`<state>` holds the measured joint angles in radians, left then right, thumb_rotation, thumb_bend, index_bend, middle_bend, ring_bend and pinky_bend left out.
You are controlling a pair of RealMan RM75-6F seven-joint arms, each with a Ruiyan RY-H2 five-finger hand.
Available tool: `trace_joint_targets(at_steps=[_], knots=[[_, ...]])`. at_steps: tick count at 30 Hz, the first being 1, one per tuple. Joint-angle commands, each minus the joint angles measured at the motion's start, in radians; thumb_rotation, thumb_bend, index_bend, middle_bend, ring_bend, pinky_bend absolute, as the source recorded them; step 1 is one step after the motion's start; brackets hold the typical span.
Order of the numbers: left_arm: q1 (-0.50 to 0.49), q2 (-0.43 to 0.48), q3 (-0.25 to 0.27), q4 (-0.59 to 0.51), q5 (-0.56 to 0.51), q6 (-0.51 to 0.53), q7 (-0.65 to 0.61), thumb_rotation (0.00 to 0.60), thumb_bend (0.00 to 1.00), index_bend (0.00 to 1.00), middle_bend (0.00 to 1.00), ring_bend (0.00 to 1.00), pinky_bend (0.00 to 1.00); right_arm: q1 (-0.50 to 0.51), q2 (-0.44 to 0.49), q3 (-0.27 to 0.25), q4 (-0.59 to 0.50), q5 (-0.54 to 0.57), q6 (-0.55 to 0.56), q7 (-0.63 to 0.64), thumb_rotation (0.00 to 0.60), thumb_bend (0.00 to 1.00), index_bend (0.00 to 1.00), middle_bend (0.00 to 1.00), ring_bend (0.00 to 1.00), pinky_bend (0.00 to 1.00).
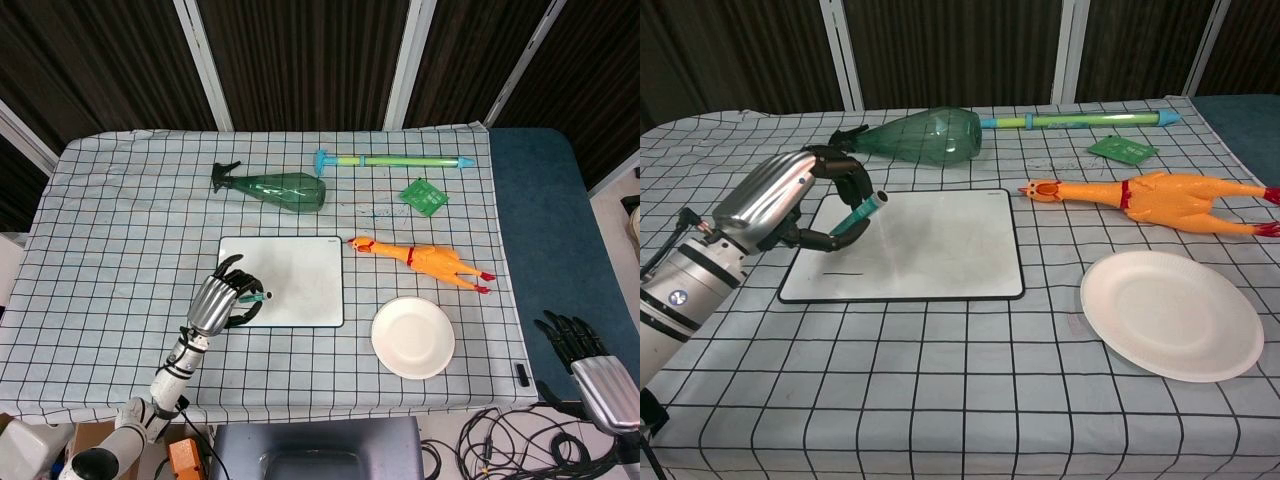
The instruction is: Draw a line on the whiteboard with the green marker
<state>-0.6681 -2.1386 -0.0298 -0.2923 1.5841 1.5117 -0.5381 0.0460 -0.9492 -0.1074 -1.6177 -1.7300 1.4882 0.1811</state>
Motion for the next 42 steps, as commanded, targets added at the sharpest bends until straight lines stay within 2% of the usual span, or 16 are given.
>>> trace_joint_targets(at_steps=[1,4,11,13,17,21,26,30,34,36,37,39,40,42], knots=[[0.030,0.060,0.014,0.028,0.009,0.014,0.060,0.600,0.47,0.79,0.77,0.48,0.19,-0.002,0.003,-0.003,0.002,-0.007,0.006,0.010,0.600,0.27,0.00,0.00,0.00,0.01],[0.060,0.099,0.026,0.066,0.007,-0.035,0.093,0.600,0.47,0.78,0.77,0.48,0.18,-0.003,0.003,-0.004,0.004,-0.010,0.009,0.015,0.600,0.27,0.00,0.00,0.00,0.01],[0.119,0.150,0.039,0.132,-0.018,-0.247,0.189,0.600,0.46,0.73,0.71,0.43,0.15,0.001,-0.005,-0.006,-0.003,-0.015,-0.004,-0.017,0.600,0.27,0.00,0.00,0.00,0.01],[0.125,0.152,0.042,0.131,-0.018,-0.275,0.197,0.600,0.46,0.70,0.69,0.41,0.14,0.002,-0.006,-0.005,-0.005,-0.013,-0.007,-0.024,0.600,0.27,0.00,0.00,0.00,0.01],[0.132,0.153,0.048,0.142,-0.019,-0.321,0.244,0.600,0.44,0.58,0.60,0.33,0.08,0.004,-0.009,-0.004,-0.008,-0.010,-0.011,-0.033,0.600,0.27,0.00,0.00,0.00,0.01],[0.138,0.160,0.047,0.132,-0.022,-0.325,0.245,0.600,0.41,0.47,0.49,0.27,0.04,0.003,-0.010,-0.004,-0.009,-0.008,-0.013,-0.037,0.600,0.27,0.00,0.00,0.00,0.01],[0.148,0.169,0.046,0.116,-0.023,-0.294,0.229,0.600,0.39,0.44,0.39,0.25,0.02,0.004,-0.012,-0.004,-0.010,-0.008,-0.016,-0.045,0.600,0.27,0.00,0.00,0.00,0.01],[0.157,0.176,0.048,0.105,-0.019,-0.247,0.223,0.600,0.38,0.41,0.37,0.23,0.01,0.004,-0.012,-0.003,-0.012,-0.007,-0.015,-0.046,0.600,0.27,0.00,0.00,0.00,0.01],[0.190,0.197,0.042,0.069,-0.019,-0.131,0.211,0.600,0.36,0.38,0.36,0.22,0.01,0.003,-0.010,-0.003,-0.011,-0.008,-0.010,-0.037,0.600,0.27,0.00,0.00,0.00,0.01],[0.236,0.226,0.039,0.018,-0.021,-0.041,0.188,0.600,0.36,0.33,0.32,0.18,0.02,0.002,-0.009,-0.004,-0.009,-0.010,-0.008,-0.033,0.600,0.27,0.00,0.00,0.00,0.01],[0.266,0.247,0.040,-0.019,-0.023,-0.008,0.183,0.600,0.35,0.26,0.26,0.12,0.03,0.002,-0.009,-0.005,-0.009,-0.011,-0.007,-0.032,0.600,0.27,0.00,0.00,0.00,0.01],[0.357,0.333,0.066,-0.178,-0.016,0.052,0.185,0.600,0.35,0.09,0.09,0.02,0.03,0.001,-0.009,-0.004,-0.007,-0.009,-0.006,-0.034,0.600,0.27,0.00,0.00,0.00,0.01],[0.399,0.394,0.092,-0.287,-0.004,0.077,0.189,0.600,0.35,0.04,0.04,0.00,0.02,0.001,-0.010,-0.003,-0.007,-0.007,-0.007,-0.035,0.600,0.27,0.00,0.00,0.00,0.01],[0.479,0.576,0.169,-0.599,0.031,0.122,0.238,0.600,0.35,0.00,0.00,0.00,0.00,0.000,-0.013,-0.002,-0.009,-0.002,-0.009,-0.045,0.600,0.27,0.00,0.00,0.00,0.01]])
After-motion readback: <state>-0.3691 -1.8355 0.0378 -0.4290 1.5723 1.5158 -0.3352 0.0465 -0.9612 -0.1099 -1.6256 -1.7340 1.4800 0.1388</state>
